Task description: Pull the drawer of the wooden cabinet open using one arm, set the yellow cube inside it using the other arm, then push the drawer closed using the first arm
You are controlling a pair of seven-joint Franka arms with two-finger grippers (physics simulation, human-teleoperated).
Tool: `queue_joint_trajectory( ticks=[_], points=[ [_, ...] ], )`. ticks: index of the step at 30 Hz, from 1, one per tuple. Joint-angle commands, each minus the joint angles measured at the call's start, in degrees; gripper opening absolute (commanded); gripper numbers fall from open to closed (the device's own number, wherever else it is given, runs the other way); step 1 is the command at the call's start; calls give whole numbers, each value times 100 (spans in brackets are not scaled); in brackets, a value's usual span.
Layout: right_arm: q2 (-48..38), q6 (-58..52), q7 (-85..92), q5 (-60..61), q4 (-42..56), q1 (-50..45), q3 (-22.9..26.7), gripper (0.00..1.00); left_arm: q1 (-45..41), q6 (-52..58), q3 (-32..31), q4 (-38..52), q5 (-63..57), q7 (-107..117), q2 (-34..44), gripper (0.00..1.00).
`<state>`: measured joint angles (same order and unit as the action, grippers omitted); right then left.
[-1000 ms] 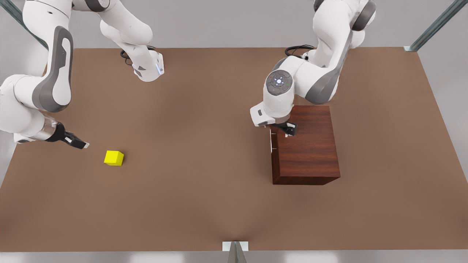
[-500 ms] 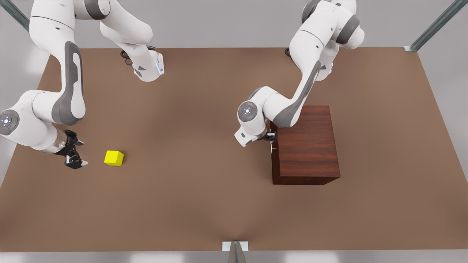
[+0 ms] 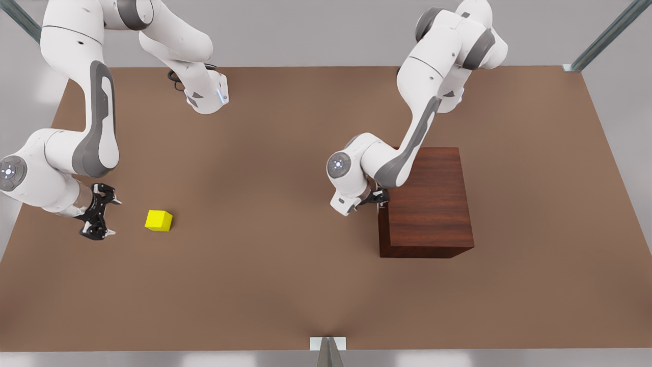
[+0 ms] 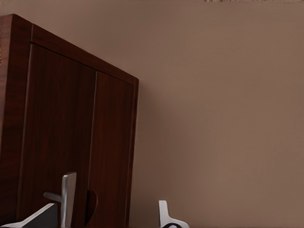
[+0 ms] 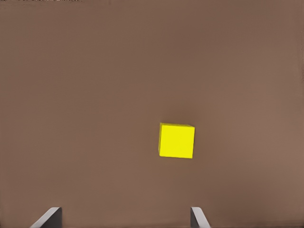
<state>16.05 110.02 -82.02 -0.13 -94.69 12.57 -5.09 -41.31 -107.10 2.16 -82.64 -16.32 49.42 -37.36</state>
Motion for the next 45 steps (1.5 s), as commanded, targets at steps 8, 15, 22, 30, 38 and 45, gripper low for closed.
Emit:
queue_joint_trajectory(
  ticks=[8,15,22,30,38,45],
  points=[
    [3,-7,-1518,-13,3,0,-1,100,-17,-39,-14,143,393,1325,-9,100],
    [3,-7,-1510,-22,3,0,-1,100,-105,-101,-58,319,375,1325,-167,100],
    [3,-7,-1518,-22,3,0,-1,100,-378,-92,-49,662,305,1395,-448,100],
    [12,-7,-1518,-39,3,0,-1,100,-641,303,-14,1101,24,1633,-729,100],
    [12,-7,-1518,-31,3,0,-1,100,-712,374,3,1277,6,1624,-729,100],
    [47,-7,-1510,-57,-6,-26,-9,100,-694,295,12,1286,77,1624,-729,100]
  ],
)
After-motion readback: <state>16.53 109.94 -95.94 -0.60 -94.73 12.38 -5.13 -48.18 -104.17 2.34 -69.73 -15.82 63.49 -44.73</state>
